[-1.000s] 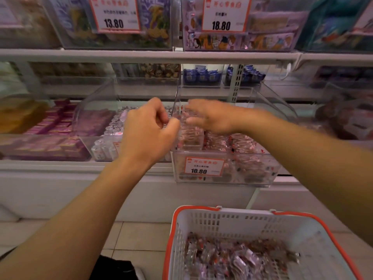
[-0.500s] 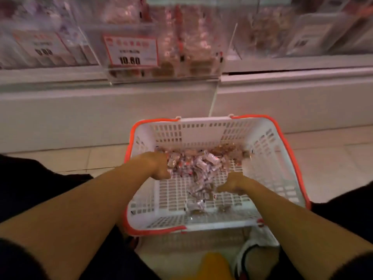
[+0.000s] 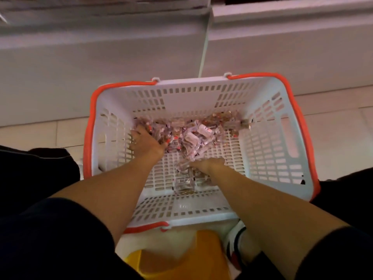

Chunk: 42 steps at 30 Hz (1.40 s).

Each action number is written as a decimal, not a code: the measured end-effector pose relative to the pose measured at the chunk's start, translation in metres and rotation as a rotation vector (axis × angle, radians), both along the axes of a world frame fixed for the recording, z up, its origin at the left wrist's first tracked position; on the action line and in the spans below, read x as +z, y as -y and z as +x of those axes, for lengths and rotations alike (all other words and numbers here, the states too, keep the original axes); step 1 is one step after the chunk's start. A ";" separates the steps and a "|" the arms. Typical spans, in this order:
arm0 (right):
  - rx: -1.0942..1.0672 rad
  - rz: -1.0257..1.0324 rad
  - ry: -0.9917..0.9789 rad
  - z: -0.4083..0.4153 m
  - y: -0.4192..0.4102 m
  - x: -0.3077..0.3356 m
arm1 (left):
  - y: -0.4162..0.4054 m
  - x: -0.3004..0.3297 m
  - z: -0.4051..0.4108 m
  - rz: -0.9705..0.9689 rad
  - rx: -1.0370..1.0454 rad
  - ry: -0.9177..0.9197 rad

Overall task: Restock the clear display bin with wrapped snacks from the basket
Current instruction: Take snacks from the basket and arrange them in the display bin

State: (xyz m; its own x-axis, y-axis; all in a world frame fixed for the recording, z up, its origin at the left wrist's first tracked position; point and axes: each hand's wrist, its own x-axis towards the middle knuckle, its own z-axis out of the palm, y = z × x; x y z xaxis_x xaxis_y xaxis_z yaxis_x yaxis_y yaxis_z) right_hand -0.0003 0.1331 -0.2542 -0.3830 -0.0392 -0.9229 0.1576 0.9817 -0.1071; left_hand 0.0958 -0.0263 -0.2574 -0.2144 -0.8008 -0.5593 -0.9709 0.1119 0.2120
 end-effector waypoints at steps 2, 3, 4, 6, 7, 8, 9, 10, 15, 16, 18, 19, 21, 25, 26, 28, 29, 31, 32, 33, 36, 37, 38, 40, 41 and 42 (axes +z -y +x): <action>-0.031 0.049 -0.198 0.002 0.009 -0.007 | -0.001 -0.003 -0.002 -0.012 0.033 -0.003; -0.083 0.028 -0.246 0.002 0.016 -0.010 | 0.000 -0.004 -0.002 -0.006 0.055 -0.013; -0.115 0.006 -0.264 0.003 0.021 -0.013 | 0.000 -0.007 -0.001 -0.006 0.074 -0.025; -0.039 0.027 -0.259 0.006 0.031 -0.017 | -0.001 -0.012 0.002 -0.019 0.107 -0.094; 0.020 0.036 -0.257 0.007 0.032 -0.020 | -0.004 -0.016 0.003 -0.010 0.134 -0.164; 0.060 0.023 -0.260 0.007 0.031 -0.021 | -0.007 -0.019 0.004 0.014 0.177 -0.250; 0.073 0.008 -0.243 0.006 0.030 -0.021 | -0.009 -0.022 0.006 0.043 0.227 -0.337; 0.049 -0.022 -0.213 0.003 0.027 -0.020 | -0.012 -0.024 0.009 0.064 0.262 -0.394; -0.002 -0.300 -0.030 -0.003 0.023 -0.013 | -0.019 -0.022 0.023 0.171 0.156 -0.388; -0.006 -0.328 -0.008 0.001 0.023 -0.012 | -0.019 -0.019 0.023 0.210 0.141 -0.399; -0.051 -0.375 0.043 0.010 0.022 -0.010 | -0.018 -0.012 0.021 0.269 0.117 -0.370; -0.072 -0.385 0.076 0.014 0.020 -0.007 | -0.018 -0.009 0.021 0.288 0.104 -0.342; -0.058 -0.389 0.130 0.015 0.017 -0.002 | -0.018 -0.002 0.023 0.347 0.118 -0.321; -0.096 -0.451 0.113 -0.001 0.010 0.021 | -0.018 0.012 0.039 0.632 0.277 -0.396; -0.113 -0.476 0.098 -0.008 0.009 0.032 | -0.016 0.019 0.043 0.747 0.346 -0.440; -0.173 -0.570 0.118 -0.021 0.011 0.060 | -0.013 0.040 0.047 0.952 0.393 -0.504; -0.215 -0.643 0.155 -0.026 0.014 0.077 | -0.011 0.050 0.047 1.026 0.352 -0.524; -0.277 -0.830 0.229 -0.033 0.026 0.117 | -0.008 0.078 0.038 1.119 0.247 -0.588; -0.288 -0.923 0.248 -0.035 0.032 0.138 | -0.007 0.094 0.031 1.163 0.216 -0.632; -0.289 -1.004 0.248 -0.037 0.036 0.159 | -0.006 0.113 0.023 1.211 0.185 -0.682; -0.206 -1.142 0.154 -0.039 0.041 0.218 | 0.003 0.172 0.002 1.329 0.044 -0.806; -0.151 -1.175 0.090 -0.039 0.039 0.234 | 0.007 0.193 -0.001 1.351 -0.002 -0.819; -0.084 -1.202 0.008 -0.039 0.035 0.249 | 0.010 0.214 -0.003 1.362 -0.053 -0.829; 0.049 -1.246 -0.154 -0.036 0.029 0.275 | 0.018 0.253 -0.003 1.316 -0.173 -0.821; 0.101 -1.271 -0.209 -0.033 0.027 0.286 | 0.022 0.271 0.000 1.261 -0.236 -0.794; 0.148 -1.301 -0.269 -0.029 0.026 0.295 | 0.026 0.288 0.002 1.195 -0.299 -0.755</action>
